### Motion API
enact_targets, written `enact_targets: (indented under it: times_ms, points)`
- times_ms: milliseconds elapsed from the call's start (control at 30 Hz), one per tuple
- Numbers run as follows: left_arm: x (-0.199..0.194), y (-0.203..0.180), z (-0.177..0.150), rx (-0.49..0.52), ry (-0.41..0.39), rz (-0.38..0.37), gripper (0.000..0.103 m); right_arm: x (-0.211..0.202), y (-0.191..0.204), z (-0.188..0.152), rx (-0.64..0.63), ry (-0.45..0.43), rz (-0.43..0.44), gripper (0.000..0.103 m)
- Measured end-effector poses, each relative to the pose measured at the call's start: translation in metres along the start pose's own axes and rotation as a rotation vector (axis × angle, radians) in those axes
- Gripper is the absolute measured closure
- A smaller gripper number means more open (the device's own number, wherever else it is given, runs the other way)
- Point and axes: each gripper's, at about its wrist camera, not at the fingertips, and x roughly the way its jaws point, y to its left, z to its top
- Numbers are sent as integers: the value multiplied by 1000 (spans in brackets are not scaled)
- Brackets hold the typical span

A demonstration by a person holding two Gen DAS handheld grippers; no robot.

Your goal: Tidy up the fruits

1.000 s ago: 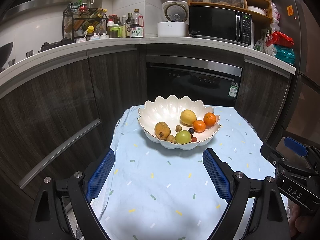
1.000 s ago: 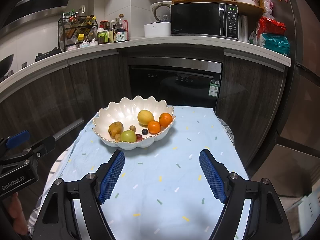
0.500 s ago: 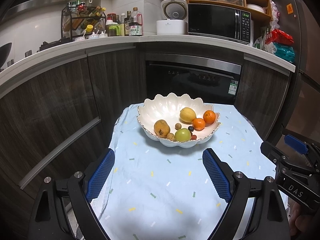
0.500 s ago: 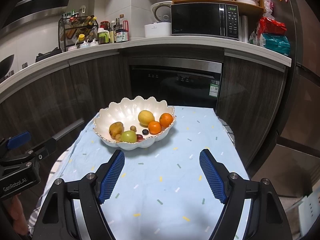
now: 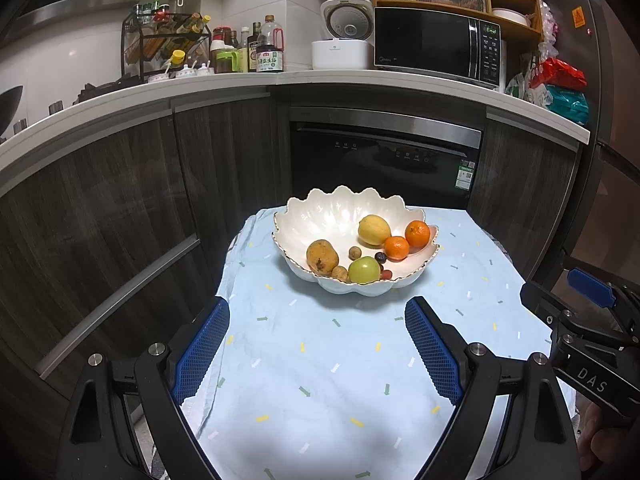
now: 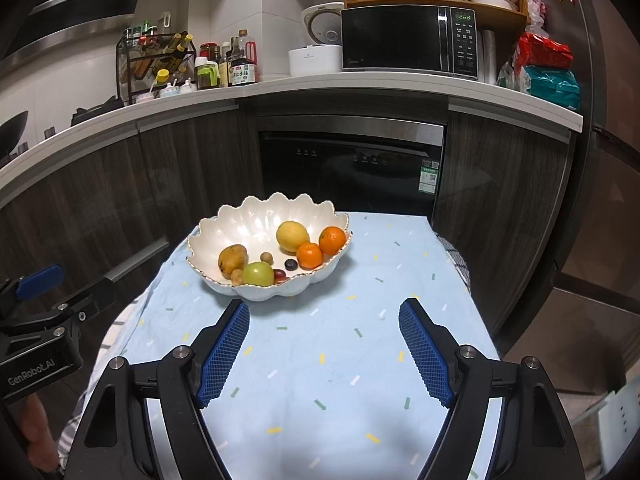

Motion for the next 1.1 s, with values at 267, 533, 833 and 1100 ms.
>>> enact_targets:
  times_ms: [267,533,833,1100]
  points:
    - [3,0,-1,3,8,4,13,1,2,0,-4,5,2,25]
    - [4,0,0,4,13,9,13,2,2,0,-4,7,3,25]
    - [6,-1,-1,12,13,19,13,3,1,-1,-2,8,3,25]
    - [3,-1,-1,10,0,24,13,4,1,-2,4,4,4,25]
